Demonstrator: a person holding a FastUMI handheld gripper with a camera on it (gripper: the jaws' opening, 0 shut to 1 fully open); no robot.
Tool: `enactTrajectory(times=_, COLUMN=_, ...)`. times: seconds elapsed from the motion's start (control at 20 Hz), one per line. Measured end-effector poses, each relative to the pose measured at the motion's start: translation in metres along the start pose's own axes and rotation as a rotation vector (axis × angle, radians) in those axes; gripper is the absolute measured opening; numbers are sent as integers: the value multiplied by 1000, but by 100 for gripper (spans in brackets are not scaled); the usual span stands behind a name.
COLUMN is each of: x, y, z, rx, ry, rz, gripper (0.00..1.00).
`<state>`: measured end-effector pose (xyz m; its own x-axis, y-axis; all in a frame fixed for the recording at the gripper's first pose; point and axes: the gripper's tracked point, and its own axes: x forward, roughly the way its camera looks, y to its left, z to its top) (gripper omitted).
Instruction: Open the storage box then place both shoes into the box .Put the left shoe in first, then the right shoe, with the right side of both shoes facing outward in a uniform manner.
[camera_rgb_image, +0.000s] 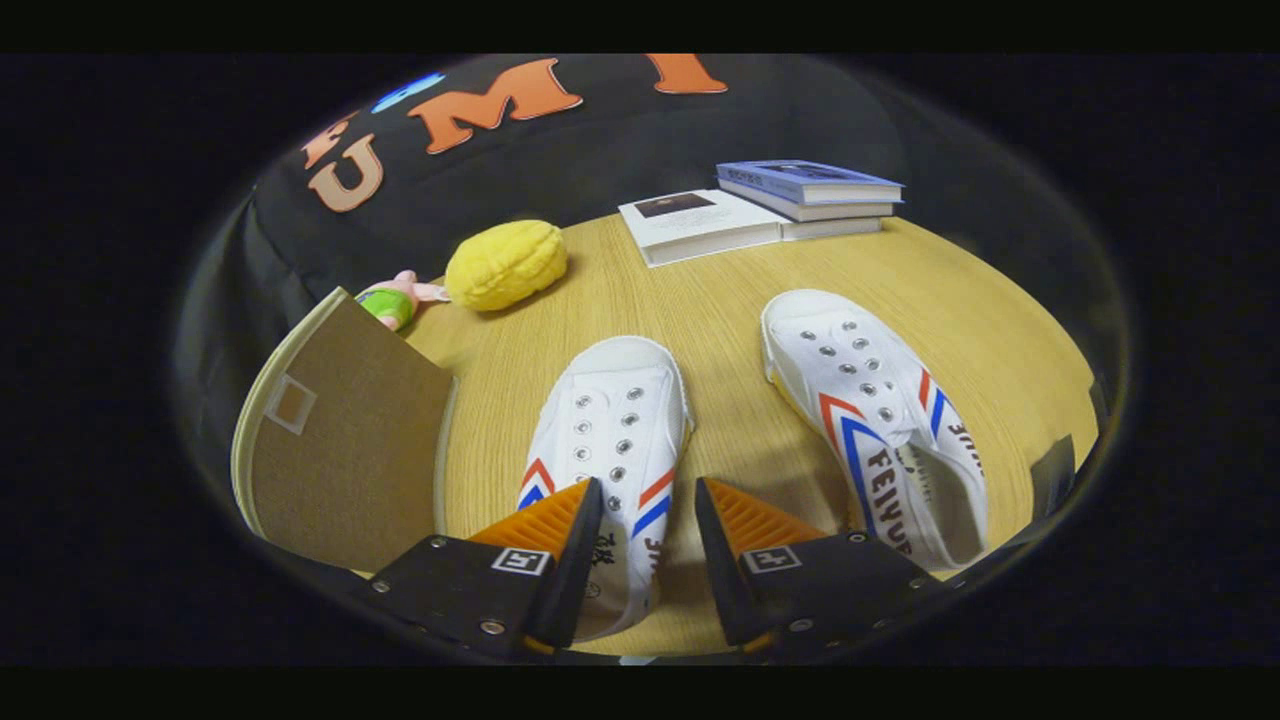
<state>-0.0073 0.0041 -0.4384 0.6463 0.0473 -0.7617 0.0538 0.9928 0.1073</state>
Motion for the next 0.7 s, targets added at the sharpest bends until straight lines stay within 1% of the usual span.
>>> enactTrajectory(times=0.05, x=1, y=4, z=-1, rx=15, ry=2, rz=14, gripper=51)
enactTrajectory(times=0.1, x=1, y=4, z=-1, rx=23, ry=0, rz=16, gripper=39)
enactTrajectory(times=0.15, x=2, y=-1, z=-1, rx=15, ry=-4, rz=-9, gripper=34)
enactTrajectory(times=0.2, x=-1, y=0, z=-1, rx=-2, ry=-2, rz=-7, gripper=24)
enactTrajectory(times=0.25, x=7, y=0, z=-1, rx=-12, ry=-12, rz=-6, gripper=18)
enactTrajectory(times=0.3, x=1, y=0, z=-2, rx=-14, ry=-16, rz=-4, gripper=13)
enactTrajectory(times=0.5, x=0, y=0, z=3, rx=62, ry=-18, rz=14, gripper=4)
enactTrajectory(times=0.6, x=-4, y=1, z=10, rx=30, ry=-37, rz=5, gripper=0)
enactTrajectory(times=0.7, x=-10, y=3, z=21, rx=16, ry=-60, rz=3, gripper=0)
